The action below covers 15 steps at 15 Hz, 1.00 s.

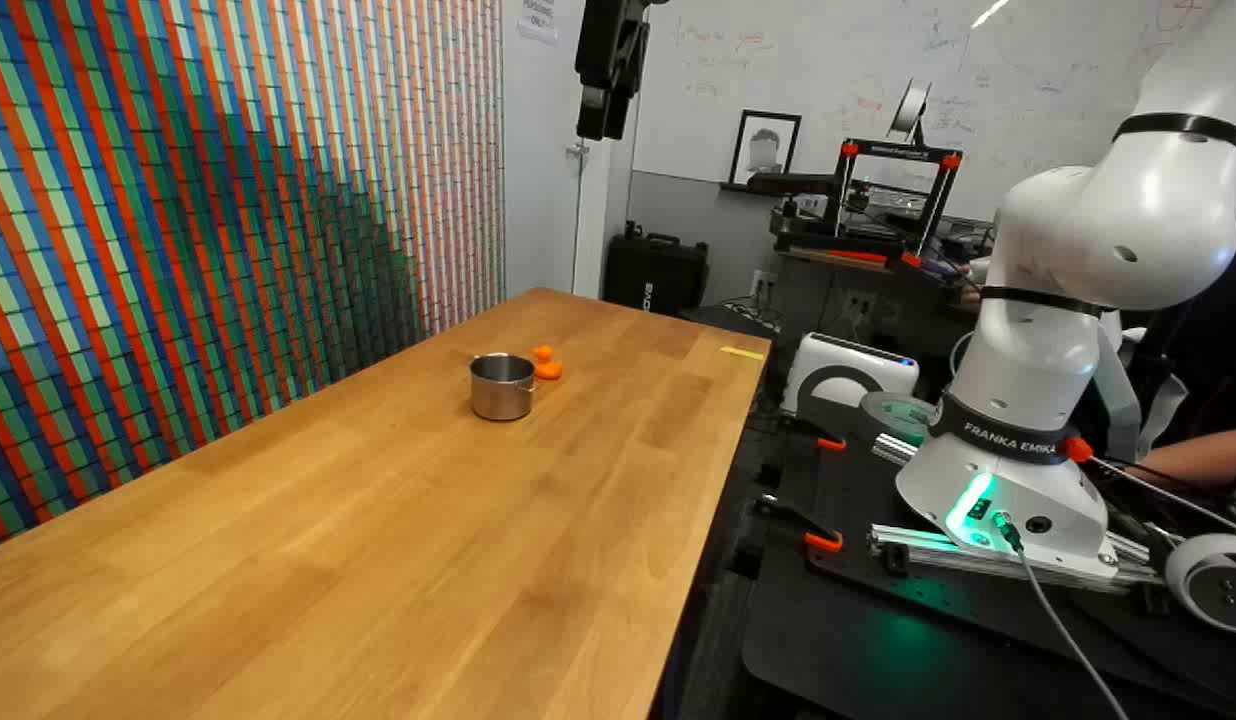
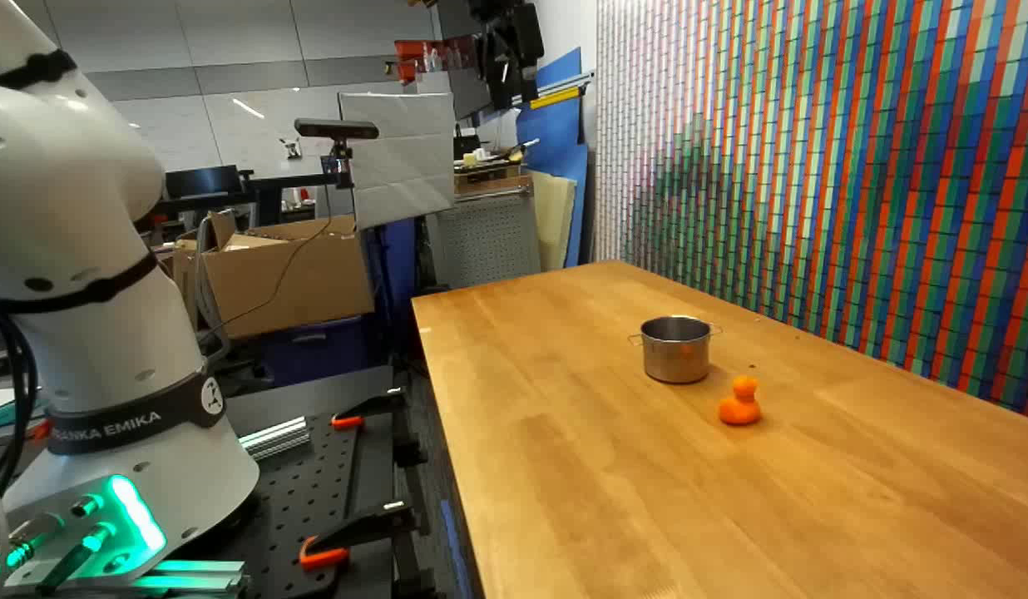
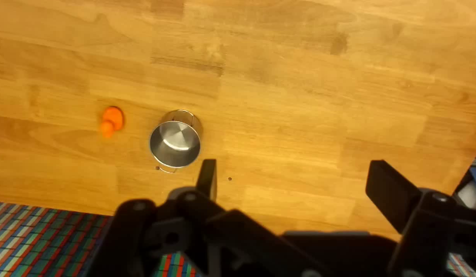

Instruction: Put the rubber duck in the pot

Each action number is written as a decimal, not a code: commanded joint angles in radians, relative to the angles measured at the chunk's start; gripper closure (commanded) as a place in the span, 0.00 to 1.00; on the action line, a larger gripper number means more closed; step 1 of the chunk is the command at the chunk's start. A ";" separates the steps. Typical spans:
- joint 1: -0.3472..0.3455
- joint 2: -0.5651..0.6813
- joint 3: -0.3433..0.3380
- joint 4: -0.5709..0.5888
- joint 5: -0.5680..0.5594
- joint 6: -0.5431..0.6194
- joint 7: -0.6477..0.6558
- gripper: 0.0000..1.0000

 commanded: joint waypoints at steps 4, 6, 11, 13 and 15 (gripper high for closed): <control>0.006 -0.002 -0.005 0.010 -0.002 -0.001 0.002 0.00; -0.016 0.034 -0.015 0.031 -0.032 0.043 0.002 0.00; -0.153 0.199 -0.073 0.117 -0.269 0.259 0.091 0.00; -0.197 0.293 -0.111 0.178 -0.344 0.313 0.127 0.00; -0.219 0.375 -0.151 0.228 -0.394 0.321 0.163 0.00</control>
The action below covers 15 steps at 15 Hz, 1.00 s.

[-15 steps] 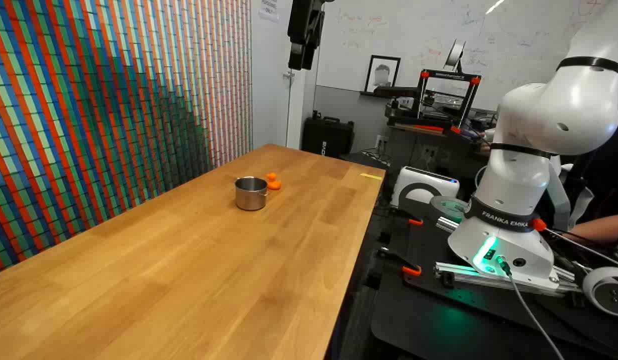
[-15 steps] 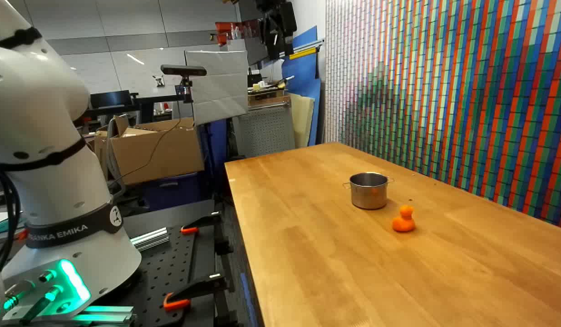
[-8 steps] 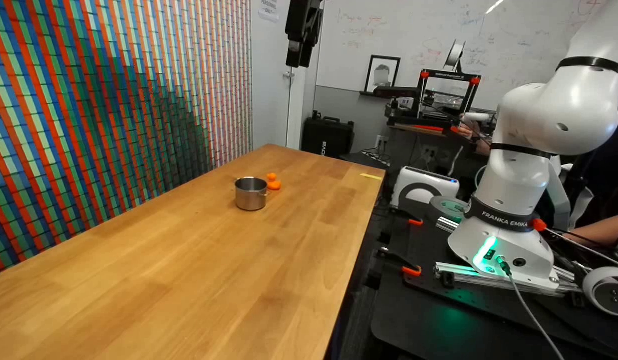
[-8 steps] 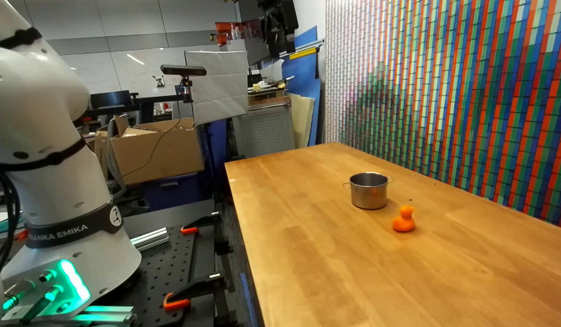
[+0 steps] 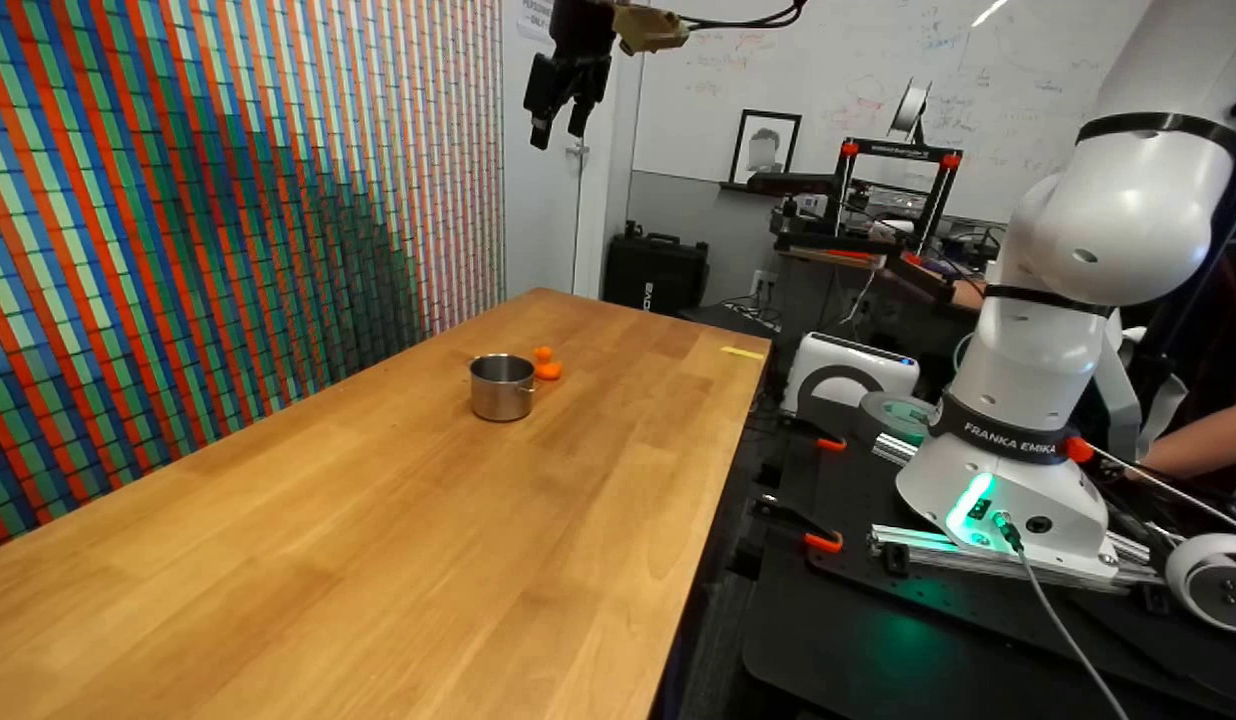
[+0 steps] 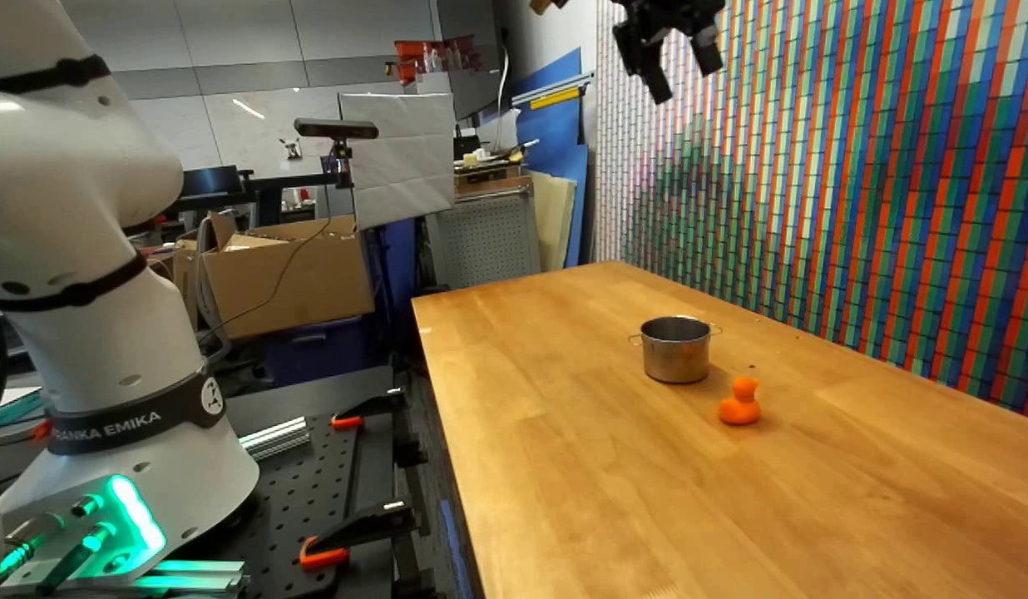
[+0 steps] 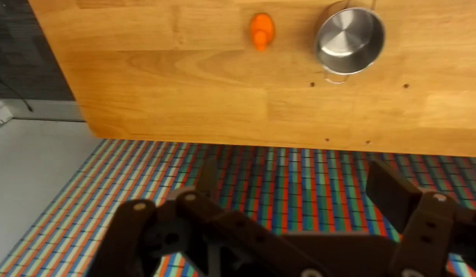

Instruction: Put the rubber duck in the pot

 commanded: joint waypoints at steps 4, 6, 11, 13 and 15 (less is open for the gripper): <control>-0.023 0.259 -0.108 0.148 -0.086 -0.011 0.111 0.00; -0.014 0.310 -0.124 0.142 -0.052 -0.013 0.126 0.00; 0.002 0.437 -0.132 0.146 0.029 0.004 0.143 0.00; 0.008 0.488 -0.134 0.157 0.056 0.014 0.138 0.00; 0.015 0.539 -0.135 0.171 0.072 0.028 0.132 0.00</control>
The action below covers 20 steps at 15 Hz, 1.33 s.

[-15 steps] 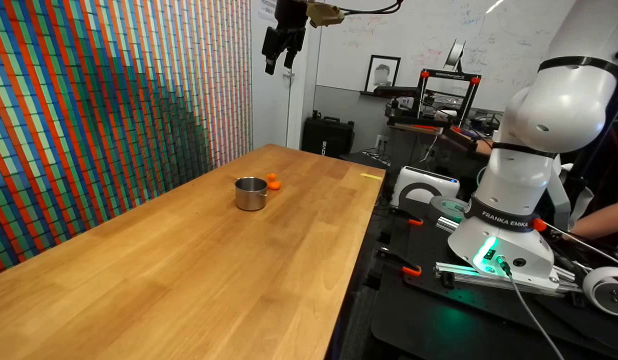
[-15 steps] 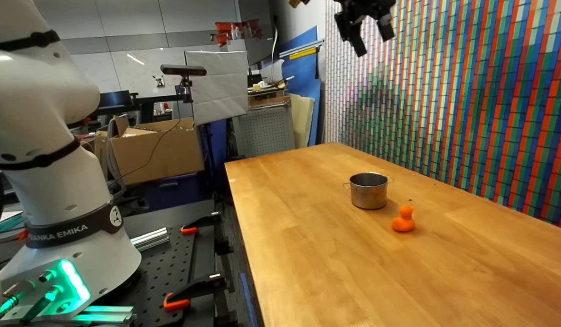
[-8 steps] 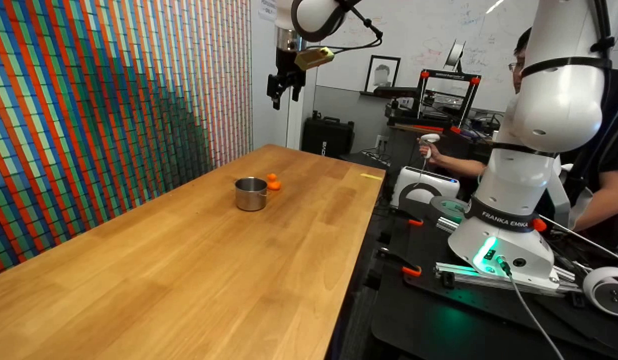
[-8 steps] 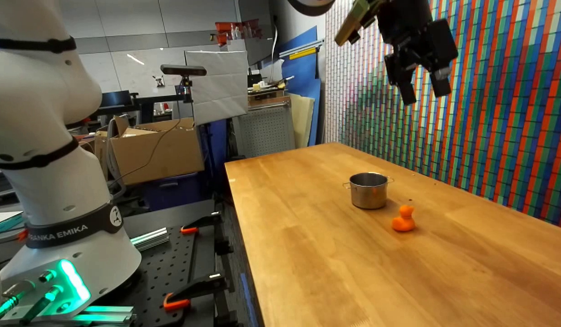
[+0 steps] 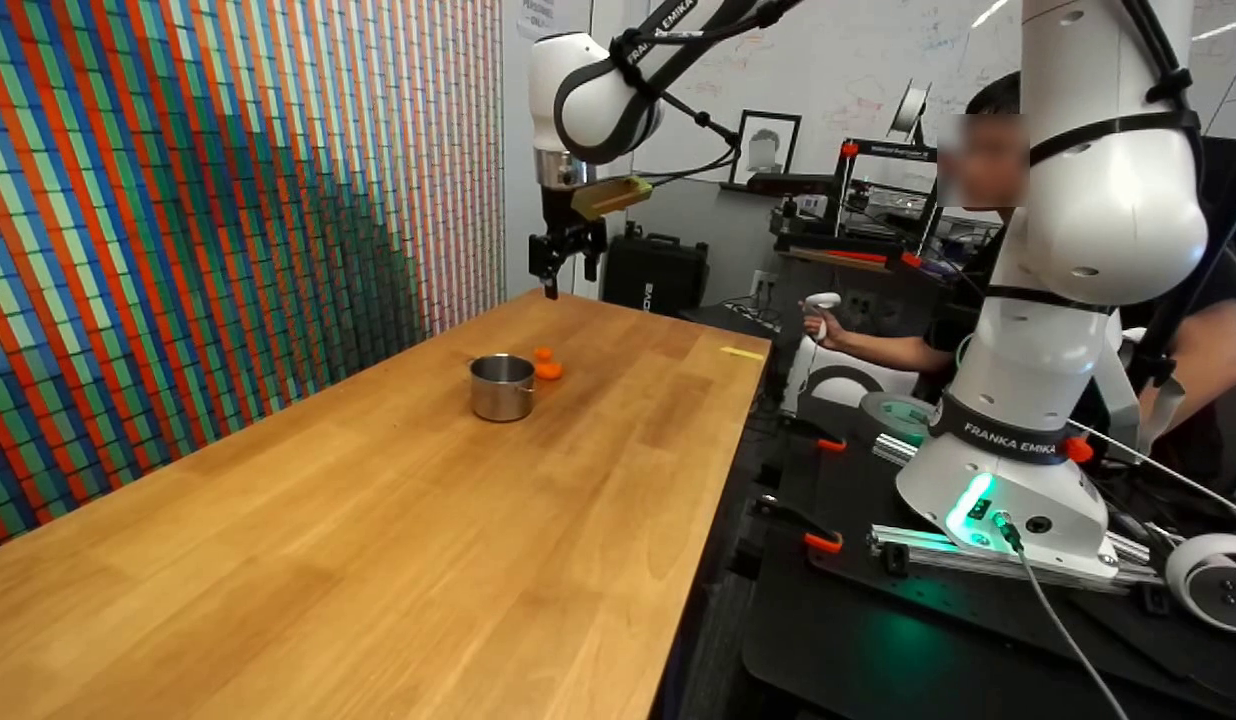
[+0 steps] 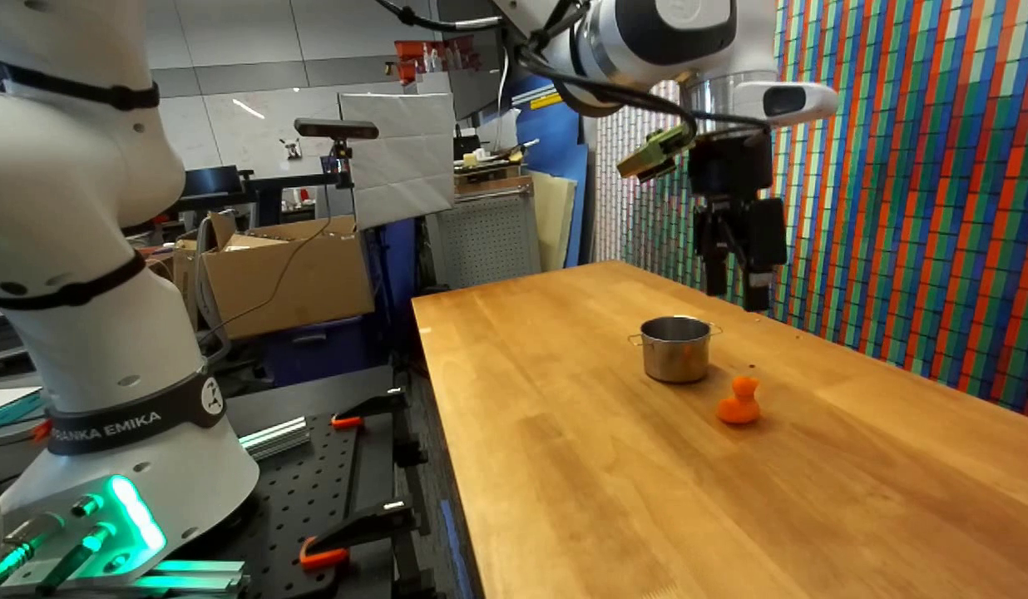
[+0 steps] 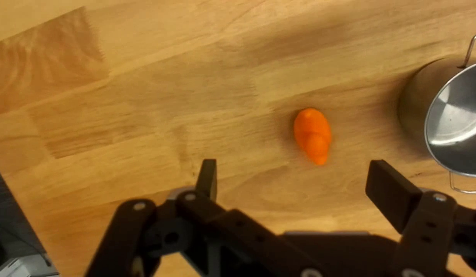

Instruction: Put the rubber duck in the pot

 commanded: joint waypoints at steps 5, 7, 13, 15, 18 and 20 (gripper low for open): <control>0.041 0.193 -0.025 0.105 0.066 0.064 -0.014 0.00; 0.044 0.227 -0.021 0.118 0.087 0.090 -0.024 0.00; 0.065 0.295 -0.035 0.132 0.083 0.153 -0.033 0.00; 0.069 0.311 -0.047 0.135 0.075 0.169 -0.035 0.00; 0.074 0.334 -0.073 0.155 0.063 0.189 -0.041 0.00; 0.075 0.346 -0.085 0.164 0.061 0.207 -0.050 0.00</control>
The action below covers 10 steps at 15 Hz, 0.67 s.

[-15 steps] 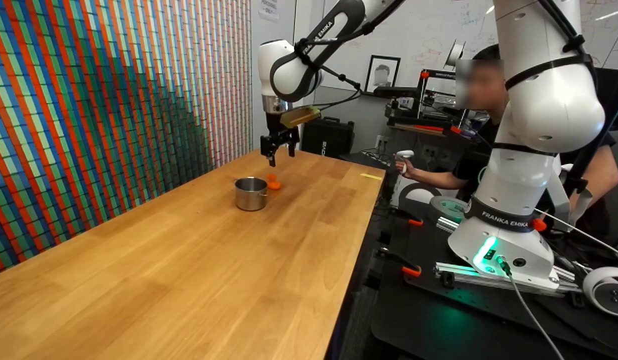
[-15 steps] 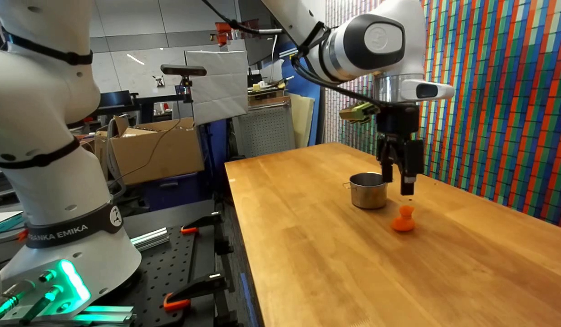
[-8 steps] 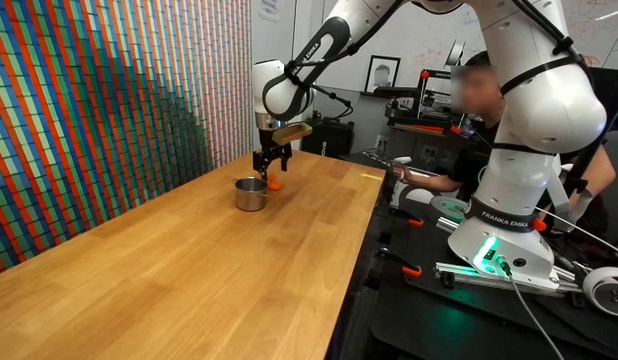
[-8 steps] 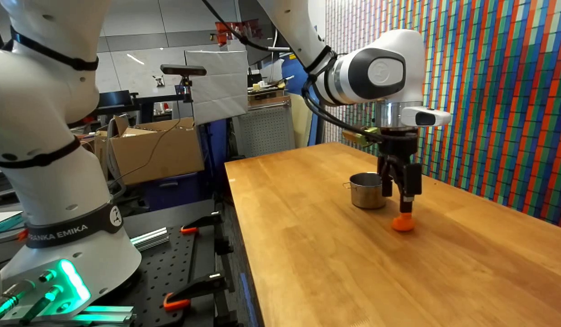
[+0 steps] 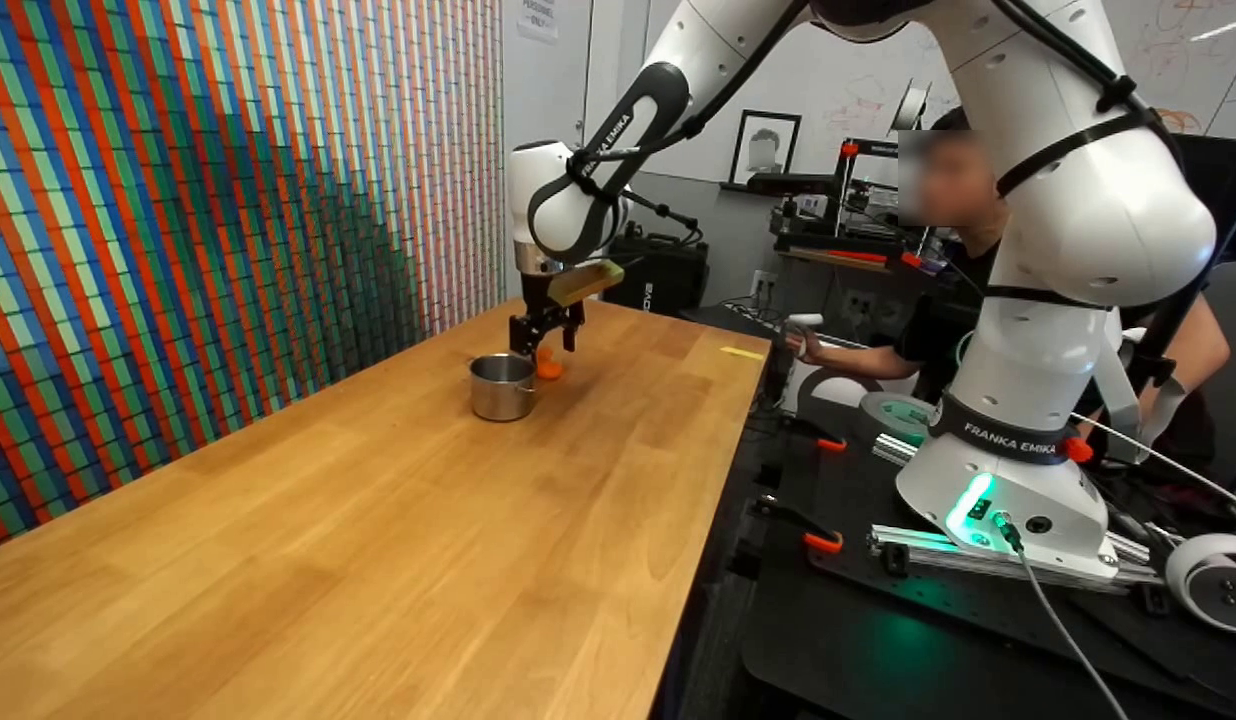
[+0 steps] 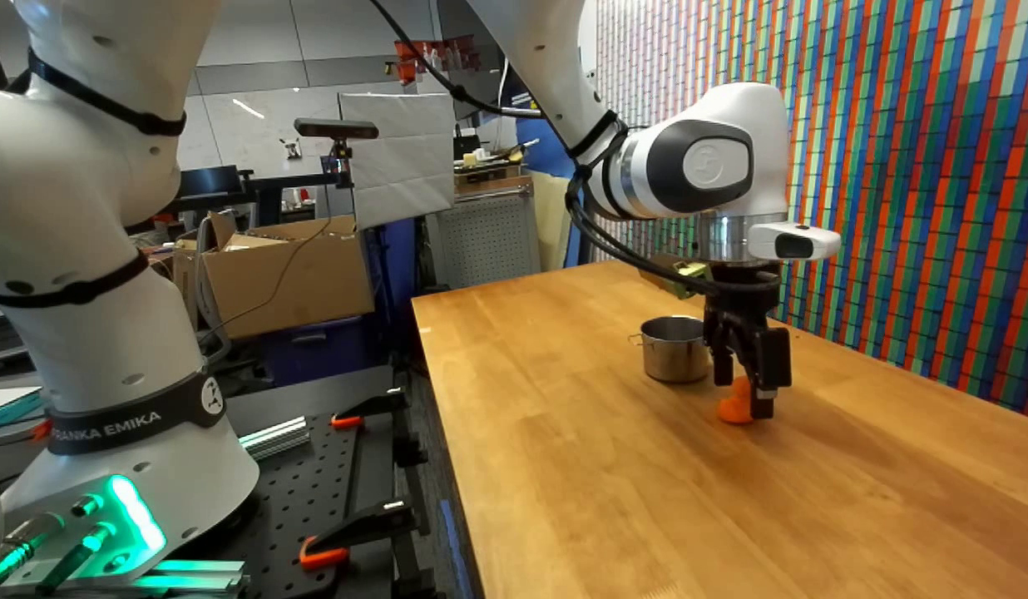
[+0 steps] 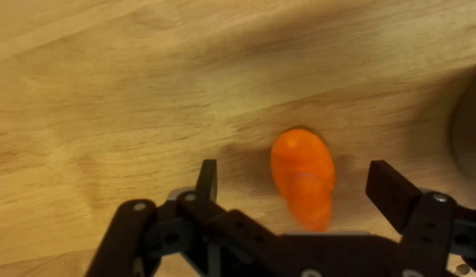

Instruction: Put the rubber duck in the pot

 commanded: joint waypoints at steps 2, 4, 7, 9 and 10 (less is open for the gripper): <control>0.026 0.046 -0.045 0.045 -0.004 0.070 -0.027 0.26; 0.025 0.050 -0.041 0.038 0.009 0.085 -0.032 0.43; 0.019 0.050 -0.030 0.036 0.030 0.073 -0.036 0.65; 0.015 0.047 -0.029 0.038 0.046 0.049 -0.033 0.81; 0.015 0.044 -0.031 0.039 0.052 0.043 -0.028 0.84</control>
